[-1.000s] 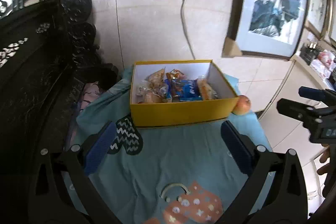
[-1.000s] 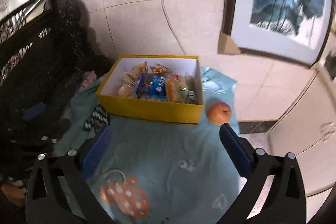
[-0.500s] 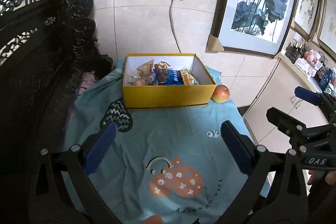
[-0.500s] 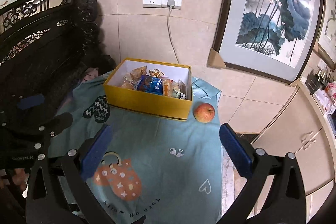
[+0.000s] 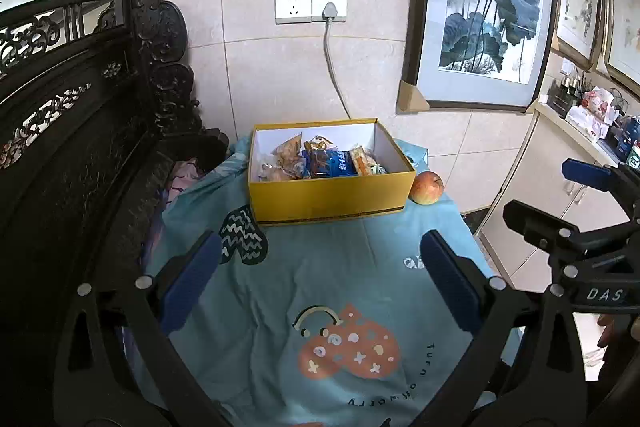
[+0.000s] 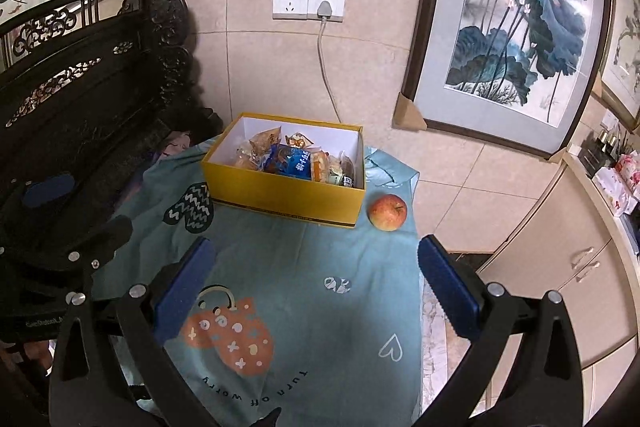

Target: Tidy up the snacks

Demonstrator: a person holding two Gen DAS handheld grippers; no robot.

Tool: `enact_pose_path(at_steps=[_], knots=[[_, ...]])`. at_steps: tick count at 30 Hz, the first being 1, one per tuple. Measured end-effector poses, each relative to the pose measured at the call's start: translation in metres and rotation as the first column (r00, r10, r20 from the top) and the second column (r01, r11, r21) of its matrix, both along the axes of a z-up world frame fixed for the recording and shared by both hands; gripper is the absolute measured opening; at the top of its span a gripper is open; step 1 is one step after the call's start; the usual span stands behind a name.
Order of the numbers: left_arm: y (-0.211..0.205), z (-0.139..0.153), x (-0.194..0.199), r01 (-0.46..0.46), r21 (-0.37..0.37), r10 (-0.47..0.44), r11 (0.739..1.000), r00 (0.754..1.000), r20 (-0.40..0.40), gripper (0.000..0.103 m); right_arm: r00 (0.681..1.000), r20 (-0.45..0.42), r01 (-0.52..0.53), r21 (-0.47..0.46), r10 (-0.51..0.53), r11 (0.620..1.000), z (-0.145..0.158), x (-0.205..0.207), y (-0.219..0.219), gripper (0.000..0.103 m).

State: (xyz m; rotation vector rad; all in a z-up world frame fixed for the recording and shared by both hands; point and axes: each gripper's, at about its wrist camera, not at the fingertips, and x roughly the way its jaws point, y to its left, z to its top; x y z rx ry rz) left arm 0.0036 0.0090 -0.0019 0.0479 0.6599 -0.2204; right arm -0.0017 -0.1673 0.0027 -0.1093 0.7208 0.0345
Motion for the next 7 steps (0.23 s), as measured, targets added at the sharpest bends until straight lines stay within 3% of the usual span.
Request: enact_pose_path(at_steps=[7], knots=[[0.0053, -0.0028, 0.0088, -0.005, -0.010, 0.005, 1.000, 1.000, -0.014, 0.101, 1.000, 0.003, -0.004, -0.006, 0.004, 1.000, -0.0003, 0.0046, 0.0034, 0.102]])
